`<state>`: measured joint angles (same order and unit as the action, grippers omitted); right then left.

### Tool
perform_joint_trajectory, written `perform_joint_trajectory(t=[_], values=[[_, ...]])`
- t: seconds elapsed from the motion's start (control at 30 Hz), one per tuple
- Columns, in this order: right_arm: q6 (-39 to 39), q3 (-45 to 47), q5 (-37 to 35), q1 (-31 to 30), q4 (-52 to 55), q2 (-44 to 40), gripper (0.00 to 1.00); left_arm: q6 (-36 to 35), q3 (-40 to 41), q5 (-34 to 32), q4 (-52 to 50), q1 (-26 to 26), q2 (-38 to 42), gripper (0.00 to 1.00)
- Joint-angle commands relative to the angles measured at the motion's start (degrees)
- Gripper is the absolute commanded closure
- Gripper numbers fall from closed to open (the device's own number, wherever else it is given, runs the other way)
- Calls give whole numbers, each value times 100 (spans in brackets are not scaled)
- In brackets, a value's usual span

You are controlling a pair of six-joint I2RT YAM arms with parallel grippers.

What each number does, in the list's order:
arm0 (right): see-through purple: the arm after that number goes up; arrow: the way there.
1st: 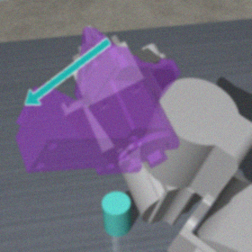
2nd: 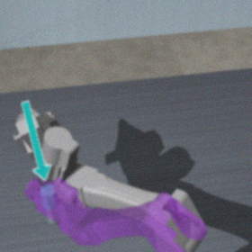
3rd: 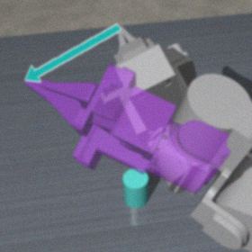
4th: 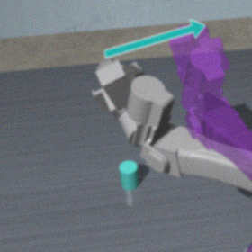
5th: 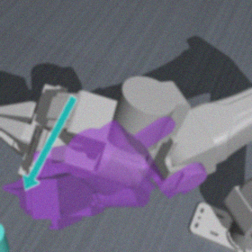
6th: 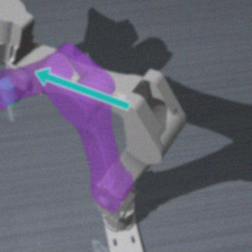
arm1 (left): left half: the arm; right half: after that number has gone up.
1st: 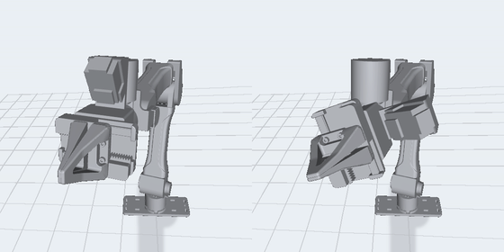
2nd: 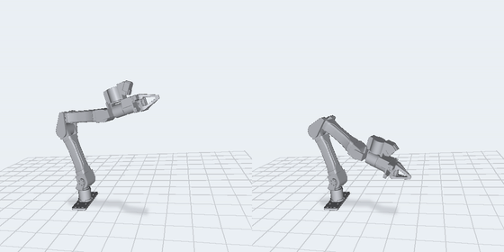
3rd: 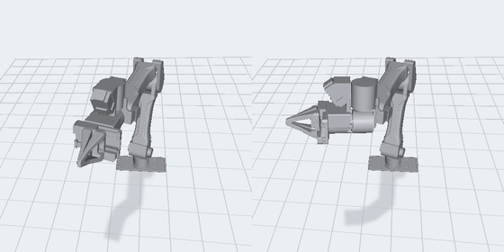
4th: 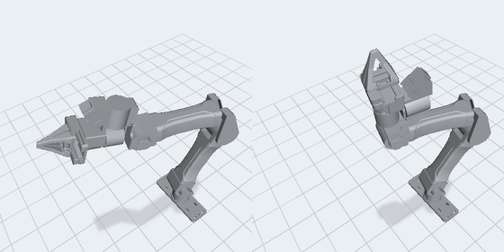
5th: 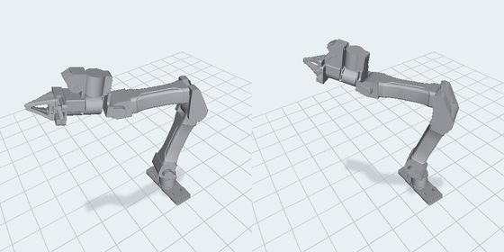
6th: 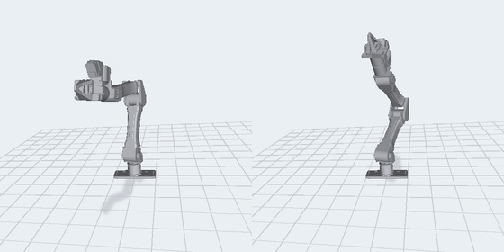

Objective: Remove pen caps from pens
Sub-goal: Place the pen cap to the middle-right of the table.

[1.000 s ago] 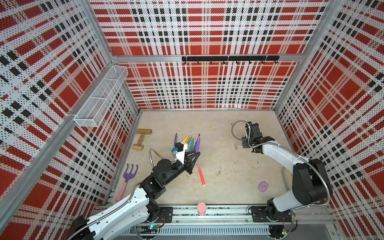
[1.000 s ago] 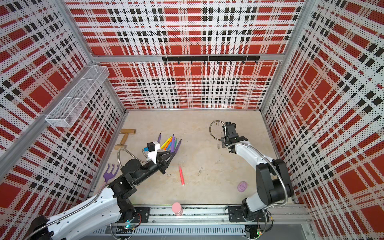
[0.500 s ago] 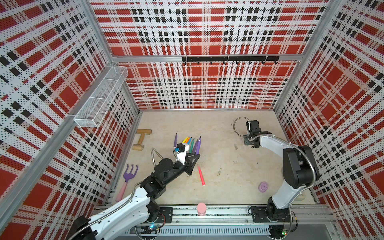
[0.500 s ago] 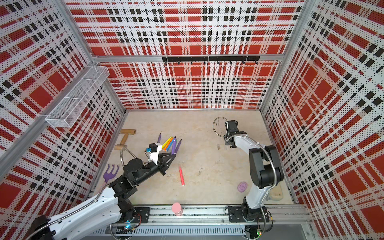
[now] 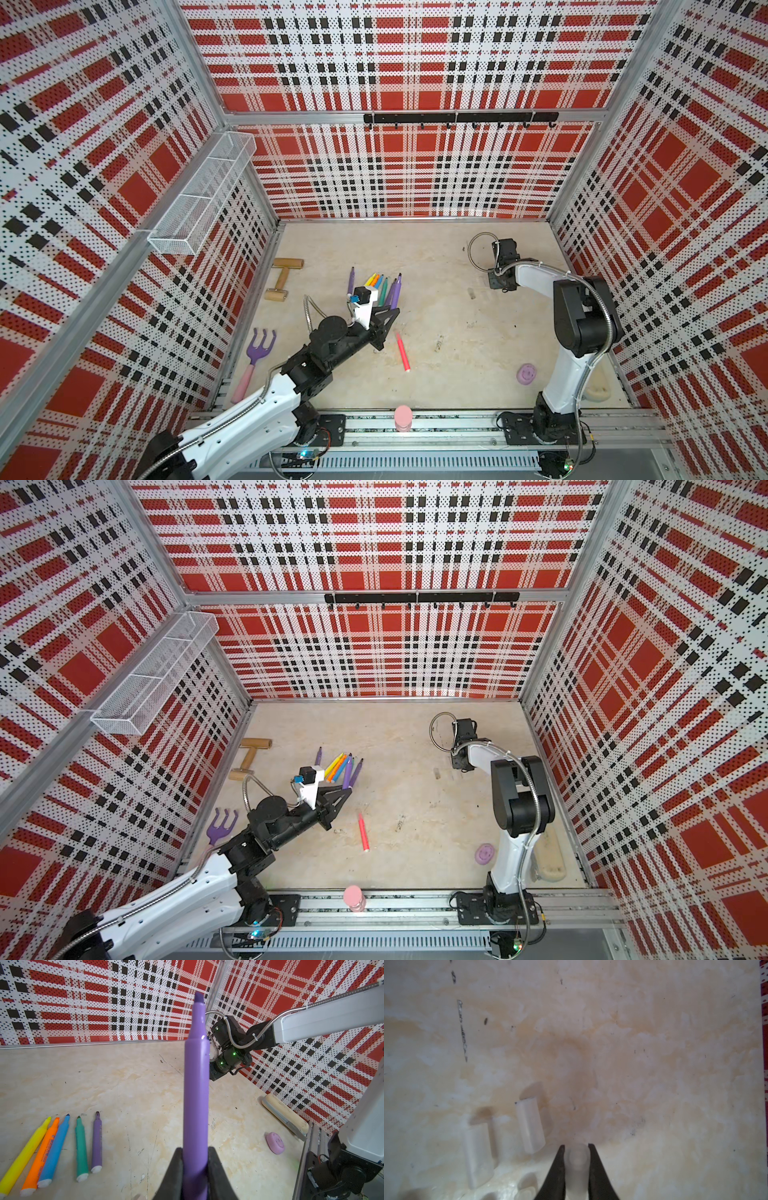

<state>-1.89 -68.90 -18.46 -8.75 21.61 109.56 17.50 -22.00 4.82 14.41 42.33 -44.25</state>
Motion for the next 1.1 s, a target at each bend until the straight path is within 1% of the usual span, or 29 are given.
perform_joint_trajectory(t=[0.0, 0.2, 0.4, 0.73, 0.93, 1.0, 1.07], values=[[78, -180, 52, 6, -170, 153, 82, -86, -6, 72, -18, -49, 0, 100], [93, -250, 92, 14, -166, 237, 78, -89, 3, 81, -26, -74, 5, 100], [104, -236, 115, 23, -175, 217, 70, -89, -3, 114, -35, -84, -14, 100], [91, -105, 262, 21, -292, -70, 68, -123, 5, 54, -86, -166, 19, 100], [65, 2, 258, 23, -299, -450, 68, -107, -211, 45, -438, -468, -261, 100], [67, 41, 218, 22, -293, -614, 68, -127, -372, 95, -584, -555, -421, 100], [66, 82, 222, 23, -289, -802, 67, -209, -704, 34, -917, -665, -745, 100]])
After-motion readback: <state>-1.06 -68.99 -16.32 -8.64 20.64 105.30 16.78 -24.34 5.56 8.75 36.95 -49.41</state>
